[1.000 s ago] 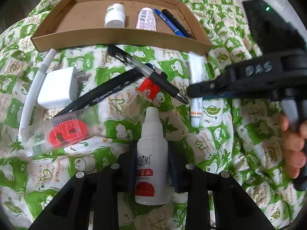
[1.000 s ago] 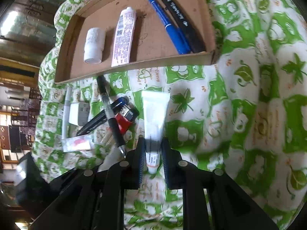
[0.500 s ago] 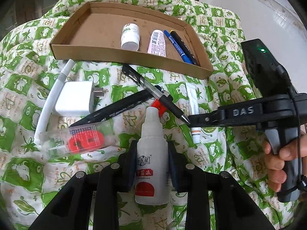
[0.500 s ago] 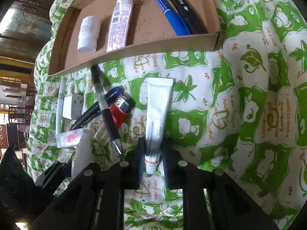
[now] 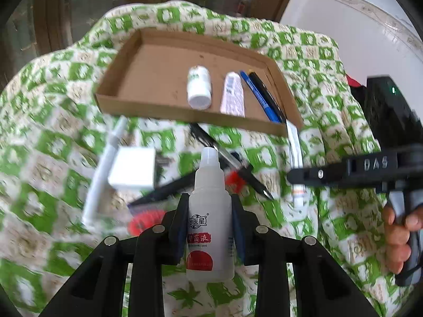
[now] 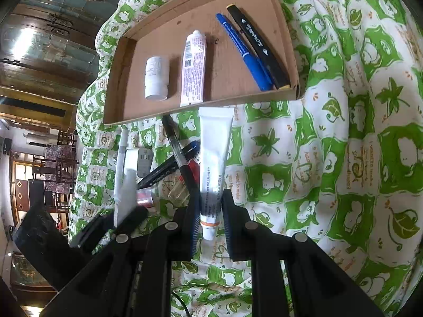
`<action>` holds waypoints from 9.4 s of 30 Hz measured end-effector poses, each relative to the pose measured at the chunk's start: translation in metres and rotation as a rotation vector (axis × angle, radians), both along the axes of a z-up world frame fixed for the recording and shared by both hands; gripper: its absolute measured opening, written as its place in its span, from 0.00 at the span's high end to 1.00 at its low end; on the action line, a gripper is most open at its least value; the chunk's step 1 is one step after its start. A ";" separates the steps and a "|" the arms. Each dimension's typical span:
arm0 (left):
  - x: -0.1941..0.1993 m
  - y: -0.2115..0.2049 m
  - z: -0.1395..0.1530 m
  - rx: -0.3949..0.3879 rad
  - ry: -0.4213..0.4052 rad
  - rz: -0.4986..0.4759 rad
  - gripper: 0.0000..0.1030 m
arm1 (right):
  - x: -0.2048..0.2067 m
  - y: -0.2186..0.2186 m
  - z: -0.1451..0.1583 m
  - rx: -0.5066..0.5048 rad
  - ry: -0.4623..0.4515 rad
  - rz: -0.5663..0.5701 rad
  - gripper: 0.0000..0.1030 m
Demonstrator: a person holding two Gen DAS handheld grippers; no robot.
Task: Organize rigid objects
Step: 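Hold the white tube in the right gripper while the left holds the spray bottle, then carry the spray bottle and white tube into the tray and open both grippers, then grasp the clear black gel pen with the right gripper, then lift the gel pen with the right gripper while the left grasps the black marker, then hold the gel pen in the right gripper while the left holds the black marker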
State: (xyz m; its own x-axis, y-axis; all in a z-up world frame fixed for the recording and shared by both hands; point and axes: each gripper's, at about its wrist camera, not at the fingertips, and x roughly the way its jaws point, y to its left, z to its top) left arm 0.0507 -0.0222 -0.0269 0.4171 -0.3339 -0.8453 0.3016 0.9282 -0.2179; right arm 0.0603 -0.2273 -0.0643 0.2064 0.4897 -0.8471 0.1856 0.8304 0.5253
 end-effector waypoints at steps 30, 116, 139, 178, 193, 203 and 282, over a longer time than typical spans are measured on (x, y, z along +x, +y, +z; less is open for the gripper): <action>0.018 0.004 0.014 0.082 -0.077 0.041 0.70 | -0.001 -0.002 0.008 -0.024 -0.039 -0.001 0.84; 0.152 0.004 -0.004 0.158 -0.075 0.093 0.40 | 0.098 -0.006 0.001 -0.132 -0.140 -0.011 0.69; 0.014 0.052 -0.004 0.096 -0.041 0.104 0.26 | 0.032 0.072 -0.002 -0.190 -0.154 0.207 0.68; 0.051 -0.052 -0.049 0.380 -0.004 -0.279 0.73 | -0.007 0.030 -0.042 -0.127 0.130 0.090 0.89; 0.043 -0.014 -0.053 0.073 0.159 -0.123 0.74 | 0.002 0.021 -0.039 -0.148 0.091 0.075 0.86; 0.031 0.004 -0.045 -0.020 0.210 -0.088 0.82 | 0.008 0.030 -0.026 -0.169 0.013 0.096 0.90; 0.003 0.002 -0.022 0.103 -0.011 -0.017 0.85 | 0.002 0.028 -0.003 -0.136 -0.060 0.104 0.90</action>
State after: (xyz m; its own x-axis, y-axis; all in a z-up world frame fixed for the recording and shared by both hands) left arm 0.0540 -0.0201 -0.0485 0.4218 -0.2522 -0.8709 0.3194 0.9403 -0.1177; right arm 0.0625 -0.1998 -0.0671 0.2130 0.3930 -0.8945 0.0665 0.9076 0.4146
